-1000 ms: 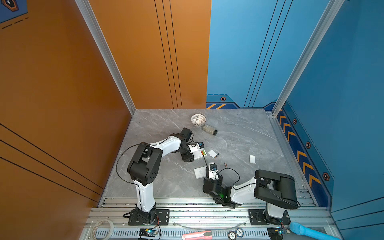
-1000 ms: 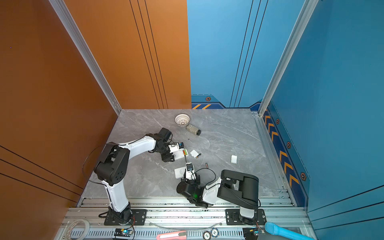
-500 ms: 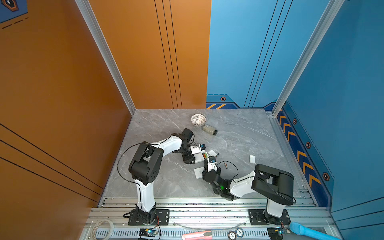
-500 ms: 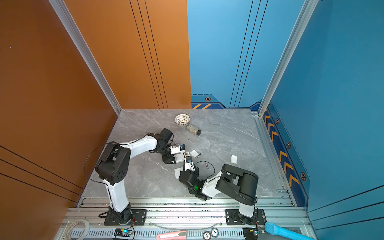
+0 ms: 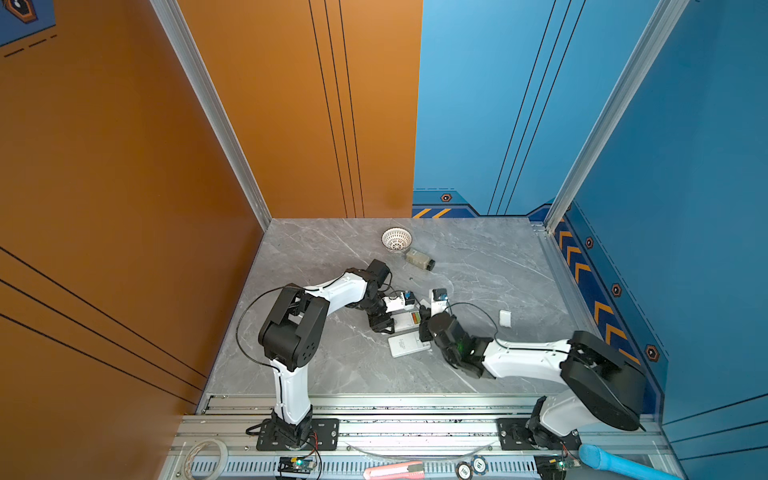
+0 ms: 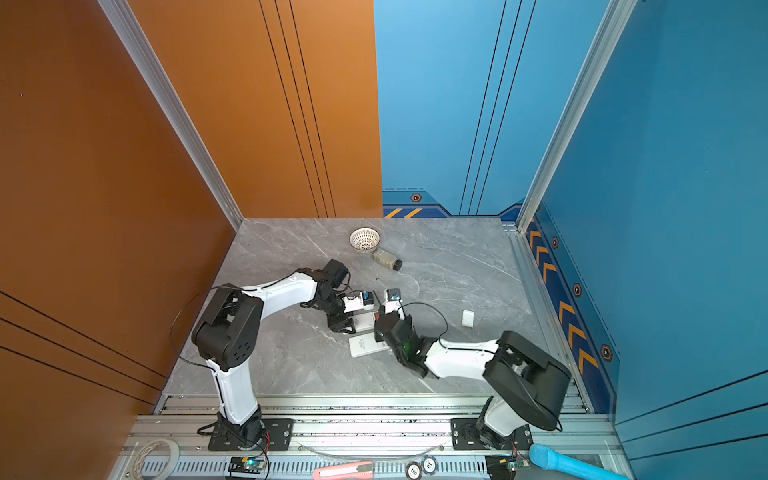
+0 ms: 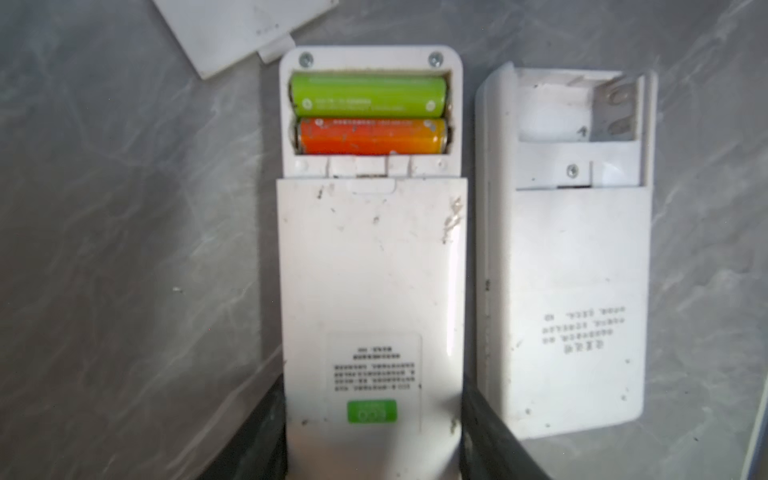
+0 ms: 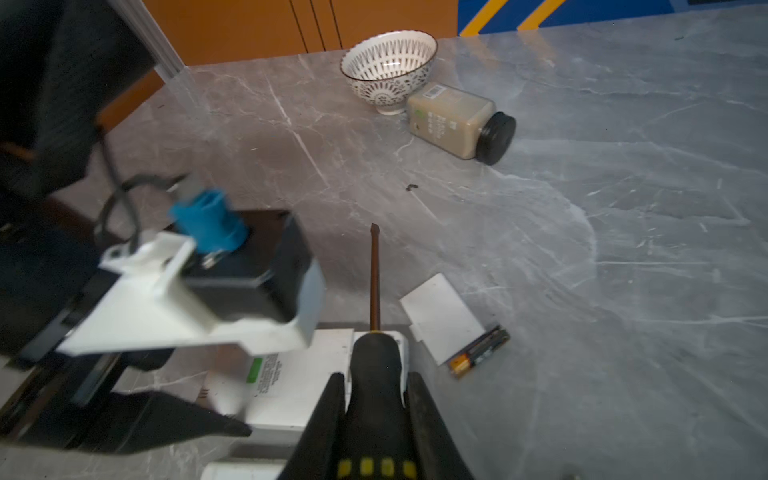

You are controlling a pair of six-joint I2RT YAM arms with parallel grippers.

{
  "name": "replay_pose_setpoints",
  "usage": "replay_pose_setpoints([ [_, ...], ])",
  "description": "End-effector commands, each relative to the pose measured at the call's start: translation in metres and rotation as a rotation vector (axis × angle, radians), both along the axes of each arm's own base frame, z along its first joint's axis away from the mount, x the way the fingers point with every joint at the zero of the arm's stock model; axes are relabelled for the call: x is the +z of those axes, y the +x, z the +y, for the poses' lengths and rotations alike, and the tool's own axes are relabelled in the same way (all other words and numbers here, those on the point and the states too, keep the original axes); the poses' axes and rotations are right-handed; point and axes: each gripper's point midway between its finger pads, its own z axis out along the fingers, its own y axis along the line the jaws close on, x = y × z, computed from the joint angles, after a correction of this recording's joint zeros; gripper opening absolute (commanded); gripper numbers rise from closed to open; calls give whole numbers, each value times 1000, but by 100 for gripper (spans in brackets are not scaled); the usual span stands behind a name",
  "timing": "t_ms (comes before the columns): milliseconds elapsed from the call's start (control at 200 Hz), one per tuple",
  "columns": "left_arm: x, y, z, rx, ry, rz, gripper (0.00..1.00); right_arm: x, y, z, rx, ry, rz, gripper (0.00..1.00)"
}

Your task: Unload the batteries from the remote control

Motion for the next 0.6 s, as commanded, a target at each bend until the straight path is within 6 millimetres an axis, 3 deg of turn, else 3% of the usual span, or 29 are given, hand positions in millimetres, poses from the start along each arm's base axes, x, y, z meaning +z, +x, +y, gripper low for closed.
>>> replay_pose_setpoints([
  [0,-8,-3,17,25,76,-53,0,-23,-21,-22,68,5,300,0],
  [90,-5,3,23,55,85,-85,0,2,-17,-15,162,16,327,0],
  [115,-6,4,24,68,86,-83,0,5,-12,-22,168,4,355,0],
  [295,-11,12,37,128,108,-81,0,38,-10,1,344,30,436,0],
  [596,-15,16,57,88,193,-182,0,37,-18,17,465,-78,608,0],
])
